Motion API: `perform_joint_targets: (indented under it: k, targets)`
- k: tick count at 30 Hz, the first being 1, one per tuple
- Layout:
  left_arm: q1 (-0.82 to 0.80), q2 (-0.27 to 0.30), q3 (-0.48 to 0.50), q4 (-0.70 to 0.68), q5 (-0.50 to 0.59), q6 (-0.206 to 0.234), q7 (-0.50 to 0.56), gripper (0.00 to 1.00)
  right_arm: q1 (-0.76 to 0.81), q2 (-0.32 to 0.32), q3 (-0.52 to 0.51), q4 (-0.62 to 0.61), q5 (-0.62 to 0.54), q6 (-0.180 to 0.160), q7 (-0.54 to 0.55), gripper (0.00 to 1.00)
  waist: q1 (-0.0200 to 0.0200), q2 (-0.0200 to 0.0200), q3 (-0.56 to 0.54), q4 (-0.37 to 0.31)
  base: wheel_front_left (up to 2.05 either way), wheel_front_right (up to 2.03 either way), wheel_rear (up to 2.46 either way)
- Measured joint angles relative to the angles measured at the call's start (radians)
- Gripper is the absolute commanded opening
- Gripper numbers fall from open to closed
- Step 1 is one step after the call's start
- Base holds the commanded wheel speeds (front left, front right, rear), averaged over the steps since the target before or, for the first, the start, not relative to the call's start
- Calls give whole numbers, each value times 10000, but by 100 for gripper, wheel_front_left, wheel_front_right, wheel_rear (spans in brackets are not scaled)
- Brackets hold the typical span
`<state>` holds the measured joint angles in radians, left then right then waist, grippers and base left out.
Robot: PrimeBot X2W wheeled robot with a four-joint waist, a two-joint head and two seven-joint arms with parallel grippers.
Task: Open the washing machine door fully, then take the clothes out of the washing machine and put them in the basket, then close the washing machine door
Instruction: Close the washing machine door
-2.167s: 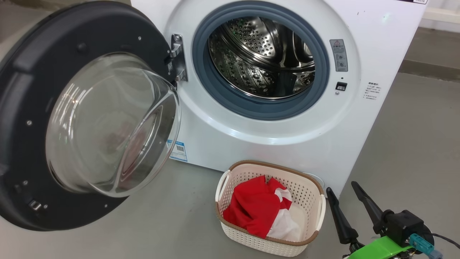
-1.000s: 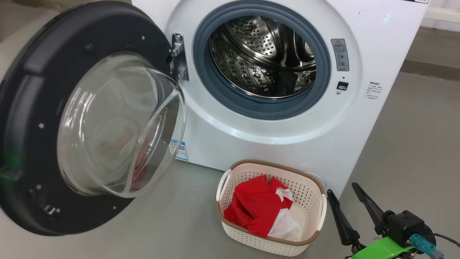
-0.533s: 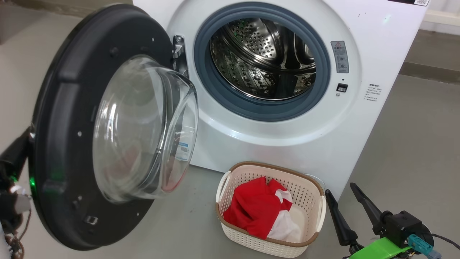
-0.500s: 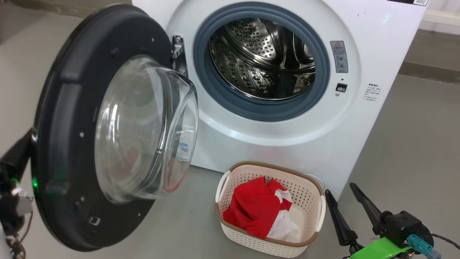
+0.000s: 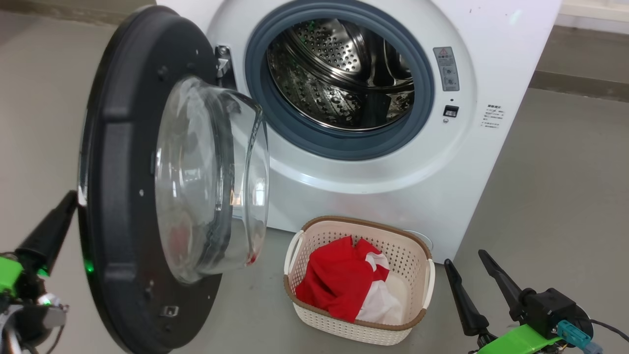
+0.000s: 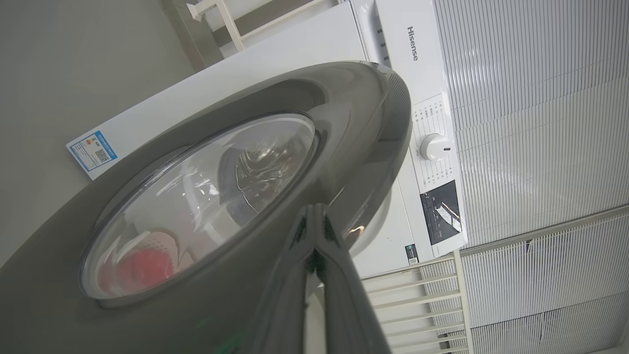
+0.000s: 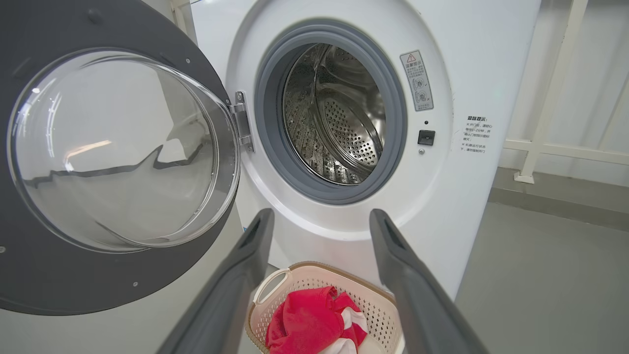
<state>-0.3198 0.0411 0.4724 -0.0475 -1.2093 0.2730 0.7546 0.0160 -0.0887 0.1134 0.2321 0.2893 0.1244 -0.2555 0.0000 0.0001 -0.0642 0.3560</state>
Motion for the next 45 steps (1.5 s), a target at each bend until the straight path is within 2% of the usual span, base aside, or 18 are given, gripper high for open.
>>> perform_joint_targets:
  k: [16, 36, 39, 40, 41, 42, 45]
  targets:
    - [1977, -15, -2069, -1783, -2006, 535, -2063, 0, -4, 119, 10, 25, 0, 0, 2, 100, 1, 0, -54, -678, 0, 0, 0]
    - [2600, -8, -2702, -2151, -3058, 518, -2917, 0, -3, 146, 12, 23, 2, 0, 0, 100, 0, 0, -7, -1142, 0, 0, 0]
    - [2604, -8, -2688, -2169, -3058, 336, -3083, 0, -4, 148, 12, 25, 2, 0, 0, 100, 1, 0, 8, -1181, 0, 0, 0]
    - [2609, 2, -2663, -2217, -3016, 234, -3168, 24, -4, 150, 10, 25, 2, 0, 0, 100, 1, 0, 16, -1189, 0, 0, 0]
    - [2619, 10, -2629, -2270, -2943, 107, -3266, 70, -4, 151, 8, 23, 2, 0, 2, 100, 1, 0, 27, -1193, 0, 0, 0]
    - [2628, 8, -2579, -2284, -2901, -10, -3363, 100, -4, 153, 4, 25, 2, 0, 0, 100, 0, 0, 37, -1192, 0, 0, 0]
    - [2678, 136, -2520, -2265, -2495, -525, -3647, 100, -4, 161, -13, 27, 2, -2, 0, 100, 1, 0, 61, -1187, 0, 0, 0]
